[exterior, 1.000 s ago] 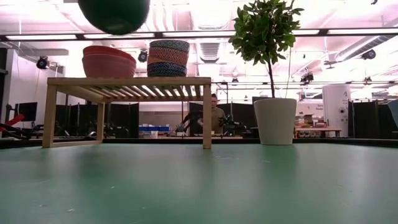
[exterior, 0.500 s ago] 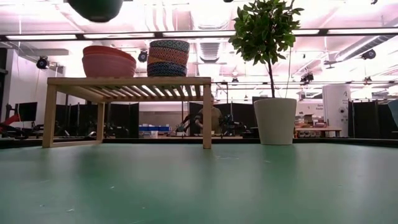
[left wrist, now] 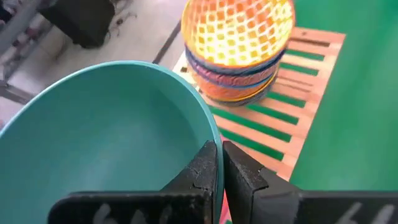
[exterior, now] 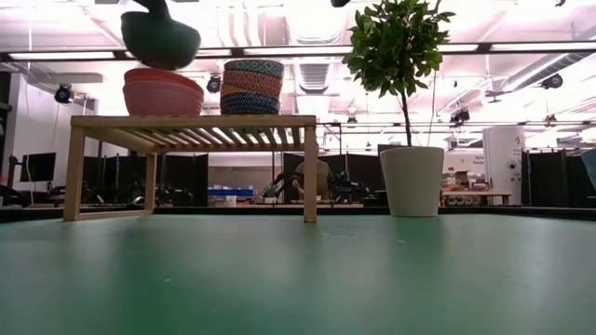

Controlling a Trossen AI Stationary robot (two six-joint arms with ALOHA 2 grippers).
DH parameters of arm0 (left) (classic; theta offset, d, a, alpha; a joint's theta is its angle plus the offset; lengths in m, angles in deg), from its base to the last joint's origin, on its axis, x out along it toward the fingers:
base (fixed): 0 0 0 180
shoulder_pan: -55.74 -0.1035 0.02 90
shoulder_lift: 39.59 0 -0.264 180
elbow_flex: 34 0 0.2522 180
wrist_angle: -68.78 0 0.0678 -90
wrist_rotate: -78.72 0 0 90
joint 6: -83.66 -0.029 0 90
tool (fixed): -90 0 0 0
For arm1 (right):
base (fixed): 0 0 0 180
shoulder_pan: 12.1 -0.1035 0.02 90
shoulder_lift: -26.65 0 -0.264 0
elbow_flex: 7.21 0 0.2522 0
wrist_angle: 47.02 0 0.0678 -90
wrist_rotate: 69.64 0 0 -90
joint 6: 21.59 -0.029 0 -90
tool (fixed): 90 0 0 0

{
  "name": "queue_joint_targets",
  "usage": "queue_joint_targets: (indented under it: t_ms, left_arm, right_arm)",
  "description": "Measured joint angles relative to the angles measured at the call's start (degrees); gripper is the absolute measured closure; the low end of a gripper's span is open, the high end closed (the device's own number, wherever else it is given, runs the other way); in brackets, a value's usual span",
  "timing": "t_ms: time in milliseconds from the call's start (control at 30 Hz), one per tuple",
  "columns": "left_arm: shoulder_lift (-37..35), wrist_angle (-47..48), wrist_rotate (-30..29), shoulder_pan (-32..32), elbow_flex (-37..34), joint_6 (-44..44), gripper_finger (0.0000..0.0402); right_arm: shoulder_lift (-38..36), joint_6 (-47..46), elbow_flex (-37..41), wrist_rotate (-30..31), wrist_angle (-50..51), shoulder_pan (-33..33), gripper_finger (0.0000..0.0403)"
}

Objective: Place and stack bowls onto a shelf
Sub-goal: Stack the green bowl on top of the orange bowl on the shelf

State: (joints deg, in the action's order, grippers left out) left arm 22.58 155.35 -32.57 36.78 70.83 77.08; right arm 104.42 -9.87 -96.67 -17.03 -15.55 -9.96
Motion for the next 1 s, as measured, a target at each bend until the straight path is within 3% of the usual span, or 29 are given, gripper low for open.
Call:
queue_joint_targets:
  t_ms: [200,500,1000]
  left_arm:
    - [0.91,-0.88,6.38,-7.32,-0.11,-1.85,0.0402]
    - [3.34,-2.81,6.94,-9.66,-0.16,-0.62,0.0397]
    - [6.81,-2.81,4.59,-10.1,-0.15,-0.43,0.0308]
  right_arm:
    - [0.04,-0.23,0.11,-0.02,0.46,-0.01,0.0223]
    - [0.04,0.73,0.23,-0.02,0.44,-0.01,0.0223]
    - [0.09,0.26,0.7,-0.02,0.49,-0.01,0.0223]
